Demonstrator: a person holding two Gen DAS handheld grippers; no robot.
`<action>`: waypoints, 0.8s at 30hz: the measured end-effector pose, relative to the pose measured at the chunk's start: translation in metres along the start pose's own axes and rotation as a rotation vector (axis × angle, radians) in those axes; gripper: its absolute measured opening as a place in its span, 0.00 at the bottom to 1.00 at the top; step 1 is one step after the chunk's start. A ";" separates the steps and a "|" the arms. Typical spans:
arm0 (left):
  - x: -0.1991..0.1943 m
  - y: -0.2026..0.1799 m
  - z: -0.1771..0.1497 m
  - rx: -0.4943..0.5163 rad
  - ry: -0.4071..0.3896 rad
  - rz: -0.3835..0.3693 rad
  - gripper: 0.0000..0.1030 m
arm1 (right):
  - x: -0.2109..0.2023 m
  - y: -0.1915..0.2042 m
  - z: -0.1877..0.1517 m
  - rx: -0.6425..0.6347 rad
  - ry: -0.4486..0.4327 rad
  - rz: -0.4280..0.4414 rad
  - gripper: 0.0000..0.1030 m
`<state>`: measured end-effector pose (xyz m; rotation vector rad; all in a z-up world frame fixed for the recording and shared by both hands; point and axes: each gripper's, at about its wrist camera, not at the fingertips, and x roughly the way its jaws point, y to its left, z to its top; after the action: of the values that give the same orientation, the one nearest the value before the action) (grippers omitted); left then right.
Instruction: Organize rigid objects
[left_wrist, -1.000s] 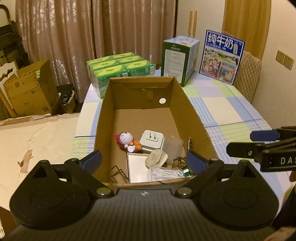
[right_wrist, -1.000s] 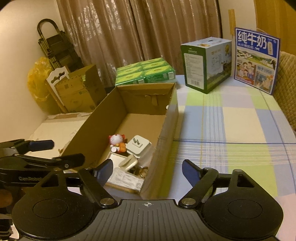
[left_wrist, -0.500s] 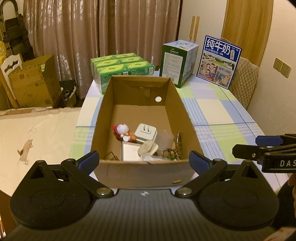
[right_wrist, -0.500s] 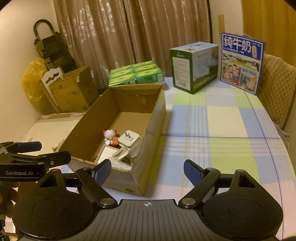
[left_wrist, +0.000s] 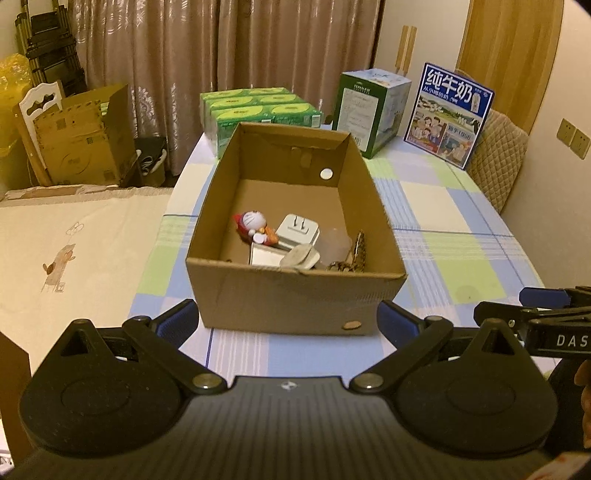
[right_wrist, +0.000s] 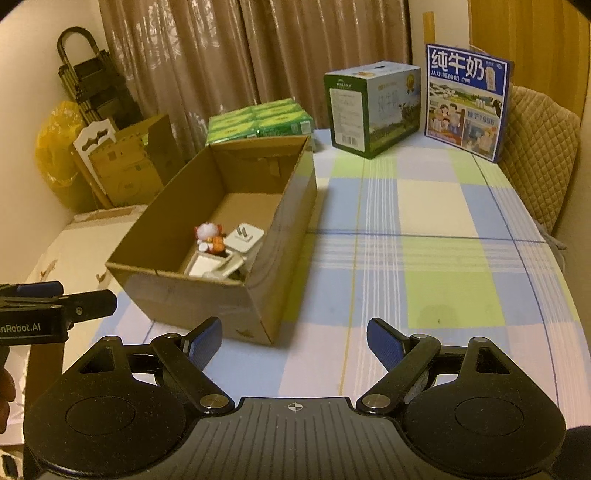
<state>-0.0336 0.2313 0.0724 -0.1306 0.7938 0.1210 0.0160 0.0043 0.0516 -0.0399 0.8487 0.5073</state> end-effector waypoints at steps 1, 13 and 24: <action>0.000 0.000 -0.001 0.002 0.002 0.003 0.98 | 0.000 0.000 -0.001 0.001 0.003 0.001 0.80; -0.004 -0.010 -0.011 0.039 0.003 0.012 0.98 | 0.002 0.007 -0.006 -0.009 0.010 0.004 0.80; -0.008 -0.014 -0.010 0.044 -0.010 0.024 0.98 | 0.005 0.010 -0.003 -0.006 0.003 -0.003 0.80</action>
<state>-0.0441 0.2150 0.0725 -0.0794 0.7874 0.1267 0.0123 0.0146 0.0479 -0.0481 0.8503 0.5070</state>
